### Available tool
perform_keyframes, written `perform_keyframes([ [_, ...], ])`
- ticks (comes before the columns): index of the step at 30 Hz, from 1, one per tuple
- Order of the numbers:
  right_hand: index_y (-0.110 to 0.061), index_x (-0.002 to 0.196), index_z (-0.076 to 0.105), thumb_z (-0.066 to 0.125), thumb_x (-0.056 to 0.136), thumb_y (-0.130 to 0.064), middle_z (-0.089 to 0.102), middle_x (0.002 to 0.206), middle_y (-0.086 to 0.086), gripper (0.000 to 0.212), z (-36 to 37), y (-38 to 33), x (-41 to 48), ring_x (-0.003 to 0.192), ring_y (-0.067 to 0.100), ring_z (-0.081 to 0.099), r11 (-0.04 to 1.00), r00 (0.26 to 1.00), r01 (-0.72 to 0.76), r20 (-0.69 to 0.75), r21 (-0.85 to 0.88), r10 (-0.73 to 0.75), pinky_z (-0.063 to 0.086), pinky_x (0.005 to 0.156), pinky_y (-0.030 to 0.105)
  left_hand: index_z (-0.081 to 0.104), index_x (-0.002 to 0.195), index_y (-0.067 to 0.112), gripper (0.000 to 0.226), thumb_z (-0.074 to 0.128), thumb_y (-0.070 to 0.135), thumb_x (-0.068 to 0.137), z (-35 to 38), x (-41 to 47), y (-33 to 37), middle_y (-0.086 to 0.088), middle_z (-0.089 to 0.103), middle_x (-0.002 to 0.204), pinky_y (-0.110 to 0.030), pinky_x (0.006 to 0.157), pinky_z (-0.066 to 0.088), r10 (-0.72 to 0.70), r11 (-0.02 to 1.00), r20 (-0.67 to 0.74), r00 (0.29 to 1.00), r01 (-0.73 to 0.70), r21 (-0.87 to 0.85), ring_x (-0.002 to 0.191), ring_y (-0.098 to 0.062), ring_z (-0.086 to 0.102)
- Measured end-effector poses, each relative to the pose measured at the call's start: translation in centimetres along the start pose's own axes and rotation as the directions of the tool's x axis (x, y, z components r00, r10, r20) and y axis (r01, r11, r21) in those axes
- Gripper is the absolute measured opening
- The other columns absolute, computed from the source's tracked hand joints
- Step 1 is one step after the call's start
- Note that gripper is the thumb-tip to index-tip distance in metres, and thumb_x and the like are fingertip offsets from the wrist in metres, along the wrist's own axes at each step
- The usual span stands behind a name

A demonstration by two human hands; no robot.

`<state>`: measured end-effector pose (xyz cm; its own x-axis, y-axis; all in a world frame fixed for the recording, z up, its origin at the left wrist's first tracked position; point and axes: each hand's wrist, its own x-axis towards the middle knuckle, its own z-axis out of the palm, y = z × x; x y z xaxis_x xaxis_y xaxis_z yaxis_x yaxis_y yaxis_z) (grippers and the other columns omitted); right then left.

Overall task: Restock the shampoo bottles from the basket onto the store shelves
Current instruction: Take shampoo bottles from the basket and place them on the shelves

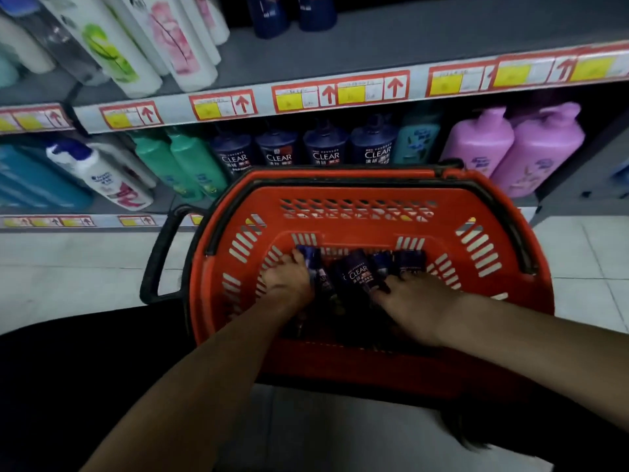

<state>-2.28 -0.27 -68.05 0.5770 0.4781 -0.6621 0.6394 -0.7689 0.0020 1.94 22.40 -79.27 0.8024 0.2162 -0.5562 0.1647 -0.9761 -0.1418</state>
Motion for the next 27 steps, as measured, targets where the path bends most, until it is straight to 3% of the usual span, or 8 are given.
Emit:
perform_keyframes([
  [4,-0.013,0.15,0.039,0.049,0.104,-0.028,0.048,0.142,0.016,0.049,0.1,0.2,0.7,0.128,0.035,0.05,0.999,1.0,-0.014,0.005,-0.032,0.014,0.045,0.096,0.042,0.021,0.154,0.002,0.077,0.056,0.044,0.099,0.6,1.6,1.6,-0.019,0.049,0.147,-0.048,0.104,0.047,-0.084,0.988,-0.059,0.995,0.075,-0.132,0.129,-0.035,0.057],
  [7,-0.016,0.147,0.045,0.048,0.105,-0.028,0.053,0.139,0.014,0.044,-0.2,0.3,1.0,0.126,0.036,0.053,0.999,1.0,-0.025,0.018,-0.032,0.026,0.046,0.096,0.042,0.034,0.143,0.006,0.061,0.058,0.039,0.099,1.0,2.3,2.5,-0.015,0.06,0.135,-0.046,0.1,0.049,-0.2,0.911,-0.067,0.978,0.16,-0.38,0.122,-0.034,0.063],
  [10,-0.018,0.145,0.05,0.05,0.104,-0.025,0.057,0.137,0.013,0.041,-0.6,0.4,1.2,0.125,0.035,0.056,1.0,0.999,-0.027,0.045,-0.007,0.027,0.047,0.097,0.042,0.037,0.14,0.012,0.049,0.051,0.041,0.103,1.1,2.7,2.9,-0.013,0.063,0.13,-0.046,0.098,0.048,-0.287,0.842,-0.056,0.956,0.224,-0.491,0.119,-0.034,0.064],
  [15,-0.018,0.135,0.06,0.05,0.104,-0.021,0.063,0.127,0.01,0.033,-0.9,0.6,1.2,0.117,0.032,0.061,1.0,0.999,0.003,0.034,-0.002,-0.003,0.046,0.087,0.038,0.041,0.131,0.015,0.054,0.067,0.04,0.091,1.1,2.3,2.8,-0.011,0.068,0.12,-0.045,0.094,0.052,-0.279,0.844,-0.125,0.952,0.18,-0.506,0.111,-0.034,0.067],
  [20,-0.015,0.122,0.064,0.053,0.1,-0.015,0.064,0.116,0.005,0.025,-2.5,0.0,0.5,0.105,0.03,0.064,0.999,0.999,0.029,0.033,-0.036,-0.028,0.054,0.085,0.041,0.037,0.14,0.017,0.078,0.079,0.048,0.081,-0.5,0.3,1.9,-0.006,0.068,0.12,-0.039,0.091,0.054,-0.238,0.855,-0.117,0.964,0.151,-0.496,0.113,-0.029,0.067],
  [24,-0.016,0.115,0.064,0.054,0.1,-0.023,0.064,0.112,0.004,0.02,-3.7,-1.2,0.4,0.099,0.027,0.064,0.998,0.999,0.021,0.035,-0.051,-0.019,0.052,0.077,0.036,0.037,0.141,0.018,0.087,0.088,0.044,0.075,-2.9,-2.0,0.6,-0.004,0.064,0.126,-0.036,0.095,0.05,-0.24,0.794,-0.087,0.967,0.144,-0.591,0.121,-0.028,0.063],
  [27,-0.015,0.115,0.063,0.055,0.1,-0.028,0.063,0.113,0.004,0.021,-5.1,-2.0,0.2,0.101,0.026,0.063,0.999,1.0,-0.001,0.01,-0.048,0.001,0.052,0.078,0.035,0.043,0.129,0.02,0.08,0.091,0.042,0.07,-5.2,-3.9,-0.4,-0.004,0.066,0.121,-0.036,0.093,0.054,-0.257,0.72,-0.103,0.961,0.119,-0.684,0.112,-0.028,0.066],
])
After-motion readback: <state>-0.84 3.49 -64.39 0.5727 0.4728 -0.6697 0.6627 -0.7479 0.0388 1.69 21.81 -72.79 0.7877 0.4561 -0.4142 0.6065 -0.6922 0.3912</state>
